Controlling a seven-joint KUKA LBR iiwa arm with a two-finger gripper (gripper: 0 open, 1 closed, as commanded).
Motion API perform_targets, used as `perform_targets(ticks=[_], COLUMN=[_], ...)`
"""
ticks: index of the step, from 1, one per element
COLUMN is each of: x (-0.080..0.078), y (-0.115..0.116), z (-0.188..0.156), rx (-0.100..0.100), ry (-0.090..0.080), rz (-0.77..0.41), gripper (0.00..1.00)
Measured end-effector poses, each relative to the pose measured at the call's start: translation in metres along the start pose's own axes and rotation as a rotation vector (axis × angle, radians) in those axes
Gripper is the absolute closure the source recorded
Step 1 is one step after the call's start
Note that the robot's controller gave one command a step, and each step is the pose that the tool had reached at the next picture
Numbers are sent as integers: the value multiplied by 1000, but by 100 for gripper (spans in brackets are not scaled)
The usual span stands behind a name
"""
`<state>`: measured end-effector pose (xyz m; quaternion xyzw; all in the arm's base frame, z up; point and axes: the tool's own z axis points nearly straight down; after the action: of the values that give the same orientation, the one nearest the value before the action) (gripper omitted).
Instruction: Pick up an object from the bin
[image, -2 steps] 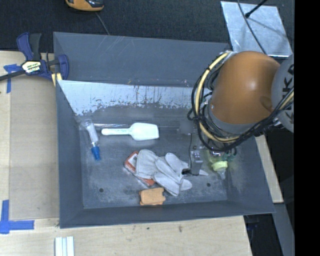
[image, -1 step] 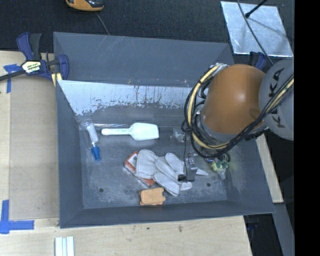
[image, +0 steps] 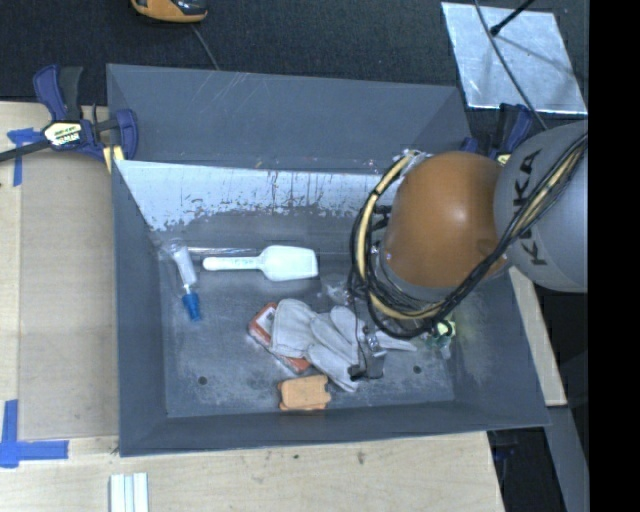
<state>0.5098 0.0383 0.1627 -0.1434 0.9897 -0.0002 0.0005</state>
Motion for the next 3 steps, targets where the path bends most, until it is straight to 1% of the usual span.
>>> perform_targets(ticks=[1, 2, 3], x=[1, -1, -1], y=[4, 10, 28], z=[20, 48, 77], rx=[-1, 0, 0], ry=[-1, -1, -8], rz=[-62, -16, -251], gripper=[0, 0, 100])
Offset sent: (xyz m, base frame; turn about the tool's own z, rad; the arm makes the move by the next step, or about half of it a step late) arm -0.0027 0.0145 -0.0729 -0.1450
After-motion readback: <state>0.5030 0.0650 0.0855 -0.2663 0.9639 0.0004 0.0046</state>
